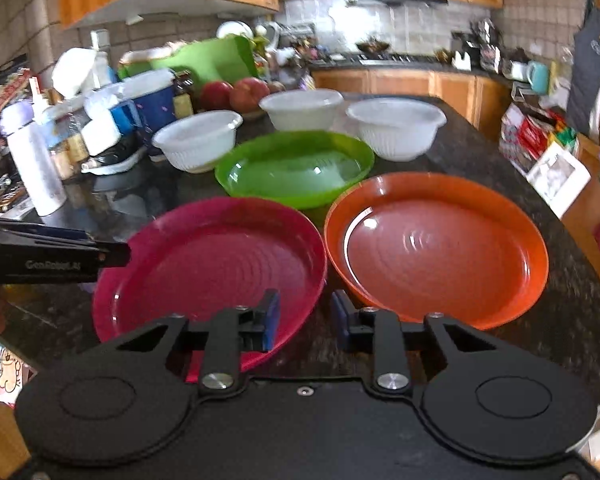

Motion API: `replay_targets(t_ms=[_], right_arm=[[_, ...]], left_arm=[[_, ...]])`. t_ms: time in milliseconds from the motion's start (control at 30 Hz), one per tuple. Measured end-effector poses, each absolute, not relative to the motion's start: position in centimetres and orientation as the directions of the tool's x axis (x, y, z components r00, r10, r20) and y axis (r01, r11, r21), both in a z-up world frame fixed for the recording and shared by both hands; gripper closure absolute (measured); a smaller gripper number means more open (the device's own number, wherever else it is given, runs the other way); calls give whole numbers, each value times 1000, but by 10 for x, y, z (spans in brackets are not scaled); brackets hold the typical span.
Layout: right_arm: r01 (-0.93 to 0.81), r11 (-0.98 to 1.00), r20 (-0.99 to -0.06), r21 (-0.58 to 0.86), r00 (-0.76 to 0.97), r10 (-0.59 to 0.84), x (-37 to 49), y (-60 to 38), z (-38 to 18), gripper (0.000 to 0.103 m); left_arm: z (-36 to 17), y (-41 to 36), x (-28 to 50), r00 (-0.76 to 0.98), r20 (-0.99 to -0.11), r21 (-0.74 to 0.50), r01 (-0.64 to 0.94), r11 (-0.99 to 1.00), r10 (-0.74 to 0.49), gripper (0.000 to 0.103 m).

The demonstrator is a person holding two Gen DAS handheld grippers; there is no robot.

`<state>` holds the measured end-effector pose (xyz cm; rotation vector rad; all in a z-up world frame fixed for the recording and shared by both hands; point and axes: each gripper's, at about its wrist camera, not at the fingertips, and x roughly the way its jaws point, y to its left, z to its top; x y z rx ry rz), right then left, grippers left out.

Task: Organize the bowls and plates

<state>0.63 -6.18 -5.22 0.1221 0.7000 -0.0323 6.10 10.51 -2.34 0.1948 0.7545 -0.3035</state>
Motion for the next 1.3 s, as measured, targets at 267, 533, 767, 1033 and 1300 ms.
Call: replay_targets(t_ms=[267,533,767,1033,1300], right_arm=[[114,988,-666,108,746,-13,18,-59,-59,76],[126,986,-677,107,736,-21,29,-59,-62,79],[138,986,-674,91,738,-41,30,-57,-63,82],[164,985,-661,59,746,-84,28,-51,-64,89],[154,988,-640,24,762,-104,25,-35,-56,89]], left_arm=[[-28,111,74,668,-715,69,360,931,-206,54],[-36,110,85,636,-743,57,374,925,-211,65],[-40,106,89,619,-751,51,398,916,-228,70],[-41,102,89,618,-747,52,423,905,-245,81],[-38,119,86,621,-742,34,411,911,-252,81]])
